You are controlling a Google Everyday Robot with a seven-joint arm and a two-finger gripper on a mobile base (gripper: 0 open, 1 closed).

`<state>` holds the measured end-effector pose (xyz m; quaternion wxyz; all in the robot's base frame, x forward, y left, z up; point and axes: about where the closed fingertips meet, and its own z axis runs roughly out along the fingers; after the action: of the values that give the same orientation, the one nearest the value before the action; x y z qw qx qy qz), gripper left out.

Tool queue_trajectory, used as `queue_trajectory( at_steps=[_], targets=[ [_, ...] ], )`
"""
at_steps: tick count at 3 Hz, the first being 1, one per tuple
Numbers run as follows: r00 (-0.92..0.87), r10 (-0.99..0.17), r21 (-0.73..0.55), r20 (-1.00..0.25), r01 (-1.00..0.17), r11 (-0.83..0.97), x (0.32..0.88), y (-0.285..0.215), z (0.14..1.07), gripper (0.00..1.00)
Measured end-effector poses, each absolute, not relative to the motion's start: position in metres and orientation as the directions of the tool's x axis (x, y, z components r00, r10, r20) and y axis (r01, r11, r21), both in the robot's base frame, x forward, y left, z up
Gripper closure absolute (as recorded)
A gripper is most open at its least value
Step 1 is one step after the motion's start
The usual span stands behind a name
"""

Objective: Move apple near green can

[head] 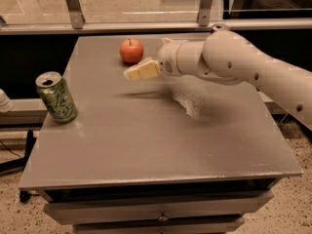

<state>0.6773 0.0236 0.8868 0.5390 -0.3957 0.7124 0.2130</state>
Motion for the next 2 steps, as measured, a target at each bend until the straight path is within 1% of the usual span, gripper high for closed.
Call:
queue_trajectory(
  at_steps=[2],
  targets=[
    [-0.088, -0.248, -0.099, -0.965, -0.751, 0.653, 0.744, 0.046, 0.873, 0.00]
  ],
)
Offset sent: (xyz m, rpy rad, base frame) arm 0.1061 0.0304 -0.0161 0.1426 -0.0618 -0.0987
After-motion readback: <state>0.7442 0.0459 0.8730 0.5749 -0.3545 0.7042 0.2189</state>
